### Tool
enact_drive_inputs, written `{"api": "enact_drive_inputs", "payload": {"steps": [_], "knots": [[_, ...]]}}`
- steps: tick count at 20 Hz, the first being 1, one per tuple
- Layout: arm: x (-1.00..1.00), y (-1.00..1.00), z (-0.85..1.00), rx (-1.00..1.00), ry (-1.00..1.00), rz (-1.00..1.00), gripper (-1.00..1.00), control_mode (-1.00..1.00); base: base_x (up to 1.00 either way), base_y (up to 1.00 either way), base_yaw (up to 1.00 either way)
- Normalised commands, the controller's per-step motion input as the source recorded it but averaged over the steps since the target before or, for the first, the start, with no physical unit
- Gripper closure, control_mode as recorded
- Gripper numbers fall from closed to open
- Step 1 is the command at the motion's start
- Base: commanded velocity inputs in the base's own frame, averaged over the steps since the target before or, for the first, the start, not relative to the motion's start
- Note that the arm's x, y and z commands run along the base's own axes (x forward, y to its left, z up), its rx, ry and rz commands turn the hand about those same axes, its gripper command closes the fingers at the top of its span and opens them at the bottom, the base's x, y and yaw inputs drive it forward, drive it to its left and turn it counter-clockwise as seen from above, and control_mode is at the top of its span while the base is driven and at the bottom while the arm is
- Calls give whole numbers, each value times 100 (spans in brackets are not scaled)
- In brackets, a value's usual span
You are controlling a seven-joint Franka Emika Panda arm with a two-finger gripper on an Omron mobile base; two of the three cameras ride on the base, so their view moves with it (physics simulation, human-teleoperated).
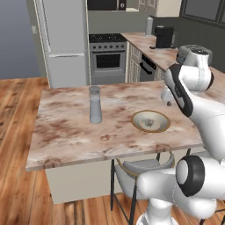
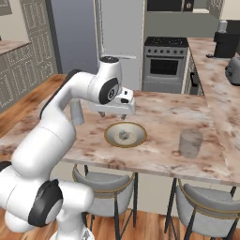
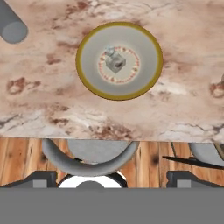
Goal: There are two ice cubes in the ice bowl. Place both ice cubes in the glass cup.
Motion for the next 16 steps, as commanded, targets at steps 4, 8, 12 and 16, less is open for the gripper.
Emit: {"api": "enact_drive_inputs", "payload": {"steps": [4,8,12,16], "knots": [[37,0,-28,0,0,-2,-100,-100,0,0,0],[58,0,-59,0,0,-2,-100,-100,0,0,0],[78,0,-72,0,0,-1,-100,-100,0,0,0],[72,4,-74,0,0,0,-100,-100,0,0,0]]}}
